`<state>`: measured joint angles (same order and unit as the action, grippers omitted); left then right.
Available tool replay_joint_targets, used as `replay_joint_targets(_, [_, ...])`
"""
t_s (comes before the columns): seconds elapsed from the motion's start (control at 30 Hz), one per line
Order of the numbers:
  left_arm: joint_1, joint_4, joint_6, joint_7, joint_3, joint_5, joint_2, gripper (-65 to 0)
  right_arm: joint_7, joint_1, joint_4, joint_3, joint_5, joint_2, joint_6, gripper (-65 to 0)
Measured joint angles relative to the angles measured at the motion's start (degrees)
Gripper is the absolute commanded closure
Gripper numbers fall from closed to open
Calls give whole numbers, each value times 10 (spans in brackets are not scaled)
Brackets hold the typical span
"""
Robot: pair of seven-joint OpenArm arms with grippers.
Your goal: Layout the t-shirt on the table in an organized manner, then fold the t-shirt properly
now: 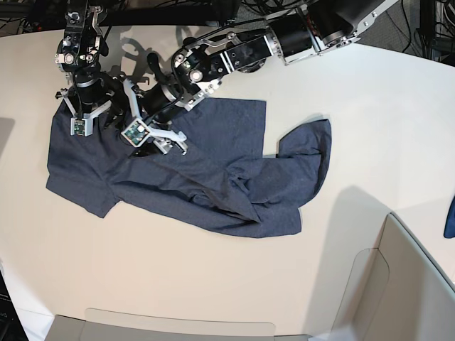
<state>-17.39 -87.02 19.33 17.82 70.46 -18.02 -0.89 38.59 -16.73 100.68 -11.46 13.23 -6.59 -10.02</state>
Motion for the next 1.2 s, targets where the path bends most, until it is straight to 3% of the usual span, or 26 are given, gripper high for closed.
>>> replay_joint_targets(0.13, [2,-21,2,12,-9,-2,-22,-403,28,-9,36,-1,3,3,-1,-383])
replay_joint_targets(0.53, [23,-45,-8,-19,-37,-8,-26,-403,41,-25,128,-11,-19,1,2,-383])
replay_joint_targets(0.63, [31,-41,0,2,-54,4,-26,-403,29,-25,134,-54,11,5,0,-383])
replay_joint_targets(0.83, [58,-44,2,11,-108,-2,-37,-403,26,-19,140,-149,6,5,-1,-383])
replay_joint_targets(1.07, [75,-54,2,4,-110,-2,-32,-403,28,-22,138,-243,7,8,-1,-383])
replay_joint_targets(1.2, [98,-54,2,12,-110,-2,-34,-403,28,-30,137,-291,4,28,-2,-383])
